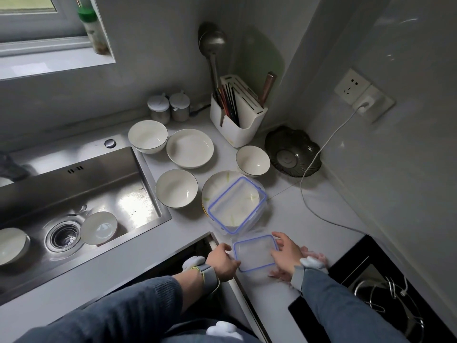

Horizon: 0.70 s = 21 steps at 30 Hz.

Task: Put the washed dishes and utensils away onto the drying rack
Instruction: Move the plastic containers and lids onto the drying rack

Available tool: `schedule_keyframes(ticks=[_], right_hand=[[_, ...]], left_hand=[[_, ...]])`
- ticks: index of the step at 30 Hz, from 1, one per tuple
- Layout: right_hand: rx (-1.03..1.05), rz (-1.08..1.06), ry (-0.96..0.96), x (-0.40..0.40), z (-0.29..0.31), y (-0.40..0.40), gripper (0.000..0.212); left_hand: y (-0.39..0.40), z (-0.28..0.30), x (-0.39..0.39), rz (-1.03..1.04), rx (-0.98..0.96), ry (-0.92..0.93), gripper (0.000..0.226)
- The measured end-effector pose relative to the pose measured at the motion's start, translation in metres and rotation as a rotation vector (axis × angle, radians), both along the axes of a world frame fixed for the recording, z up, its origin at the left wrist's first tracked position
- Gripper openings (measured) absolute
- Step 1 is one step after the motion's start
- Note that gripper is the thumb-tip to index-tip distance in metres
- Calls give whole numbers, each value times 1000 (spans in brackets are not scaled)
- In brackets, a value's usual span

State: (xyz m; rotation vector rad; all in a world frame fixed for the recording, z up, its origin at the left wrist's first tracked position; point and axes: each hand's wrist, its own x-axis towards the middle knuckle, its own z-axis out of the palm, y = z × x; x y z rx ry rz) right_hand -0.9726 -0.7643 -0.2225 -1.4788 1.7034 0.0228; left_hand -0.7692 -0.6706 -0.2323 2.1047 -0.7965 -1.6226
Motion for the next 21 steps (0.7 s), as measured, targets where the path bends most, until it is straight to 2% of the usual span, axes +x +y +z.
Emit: schedule_keyframes(ticks=[3,6,9,14,18,21], right_hand=[[25,9,32,0,1,5,46],[55,8,37,-7,-5,15,40],[82,-9,23,-12,-10,23,36],[-38,77,38,-14,-4,24,33],[-184,75,25,-9,1,17,35],[-176,80,33,-1,6,12,35]], left_hand=[[3,-5,5,-8,-11,-23,22],[7,-6,12,-59,-25,-69,18],[11,-8,16,-107,-78,-114,24],[17,-10,21,-63,-178,-99,39],[13,-7,25,-42,-226,-89,37],[8,-4,25,-25,-196,-121,36]])
